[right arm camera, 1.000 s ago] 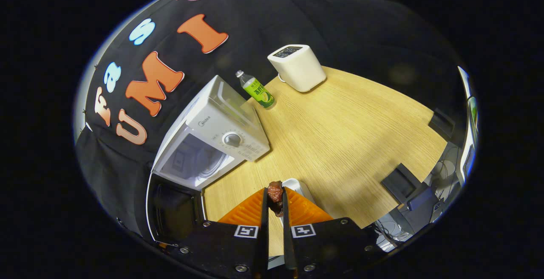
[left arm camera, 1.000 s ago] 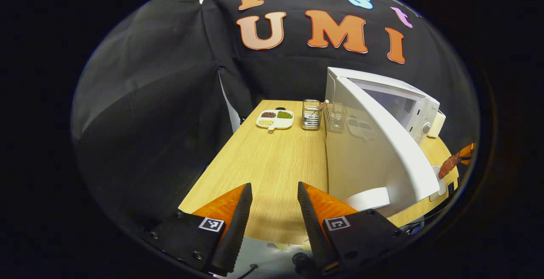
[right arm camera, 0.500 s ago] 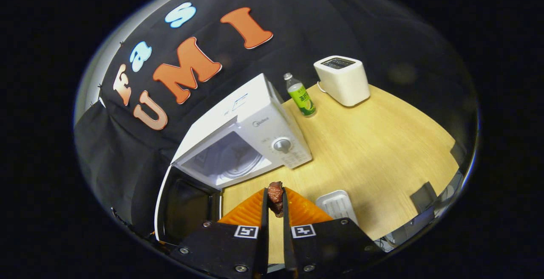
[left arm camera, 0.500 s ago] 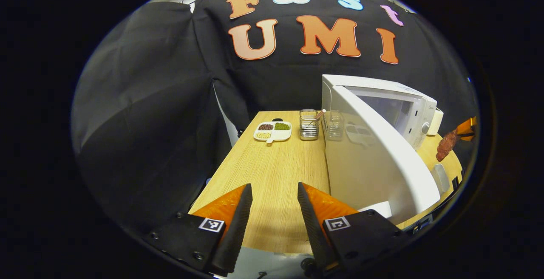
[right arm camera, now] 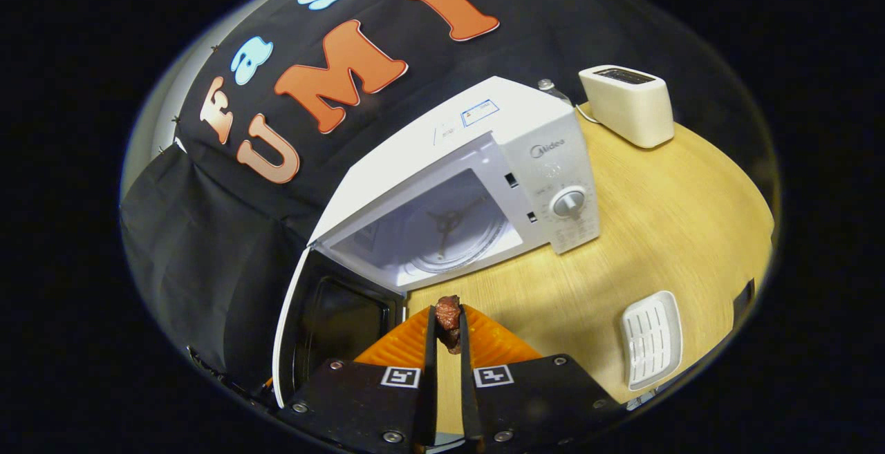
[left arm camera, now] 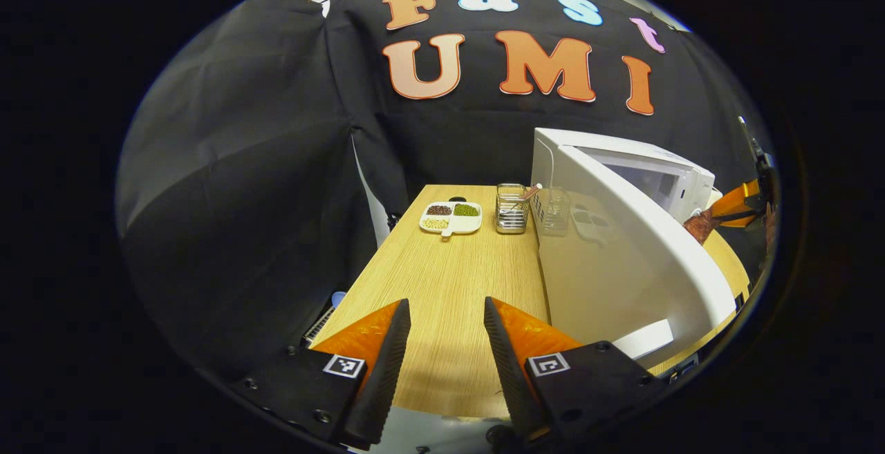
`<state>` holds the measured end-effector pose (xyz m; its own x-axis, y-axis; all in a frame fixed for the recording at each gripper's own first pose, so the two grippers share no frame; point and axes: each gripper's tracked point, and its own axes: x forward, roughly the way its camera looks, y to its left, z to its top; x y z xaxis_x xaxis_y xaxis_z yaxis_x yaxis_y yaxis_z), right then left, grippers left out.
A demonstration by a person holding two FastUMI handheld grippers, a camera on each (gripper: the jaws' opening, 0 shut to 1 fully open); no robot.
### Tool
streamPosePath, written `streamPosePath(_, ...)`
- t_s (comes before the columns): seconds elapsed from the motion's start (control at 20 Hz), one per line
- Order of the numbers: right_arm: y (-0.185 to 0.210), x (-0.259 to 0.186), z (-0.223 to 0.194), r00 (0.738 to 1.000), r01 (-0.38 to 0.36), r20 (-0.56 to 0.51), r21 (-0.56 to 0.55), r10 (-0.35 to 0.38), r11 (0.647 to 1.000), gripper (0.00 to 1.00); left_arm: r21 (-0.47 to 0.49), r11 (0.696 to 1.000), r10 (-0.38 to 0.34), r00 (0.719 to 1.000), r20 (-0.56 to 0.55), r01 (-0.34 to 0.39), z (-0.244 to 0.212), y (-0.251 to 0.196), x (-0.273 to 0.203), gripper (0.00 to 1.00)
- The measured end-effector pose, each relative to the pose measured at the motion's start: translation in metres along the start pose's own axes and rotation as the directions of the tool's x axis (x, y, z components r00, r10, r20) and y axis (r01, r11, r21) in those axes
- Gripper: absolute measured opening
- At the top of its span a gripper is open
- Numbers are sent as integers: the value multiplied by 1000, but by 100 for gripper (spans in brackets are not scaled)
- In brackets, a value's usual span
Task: Open the microwave oven with the left hand, put the food in, and close the microwave oven.
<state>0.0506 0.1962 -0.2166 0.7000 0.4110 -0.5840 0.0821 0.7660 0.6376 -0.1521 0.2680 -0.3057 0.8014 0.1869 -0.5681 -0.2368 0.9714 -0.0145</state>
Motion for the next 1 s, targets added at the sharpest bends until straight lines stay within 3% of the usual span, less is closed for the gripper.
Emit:
streamPosePath(0.05,7,11,5,1000,-6,10,18,6,1000,14,2,1000,-3,1000,1,3,0,1,2,67)
streamPosePath(0.35,20,70,31,997,-10,74,136,0,991,14,0,999,-43,999,-9,43,3,1,7,71)
streamPosePath(0.4,18,74,32,996,-18,91,173,2,985,14,-5,999,-48,999,-11,48,3,1,8,67)
streamPosePath(0.75,0,124,47,977,-34,208,370,-47,928,14,0,998,-64,997,-43,65,11,5,26,67)
streamPosePath(0.8,1,132,49,973,-38,224,387,-53,921,14,6,998,-70,996,-47,70,12,6,28,71)
streamPosePath(1.0,-1,156,60,950,-69,305,430,-73,900,14,43,994,-99,994,-47,101,24,-1,30,67)
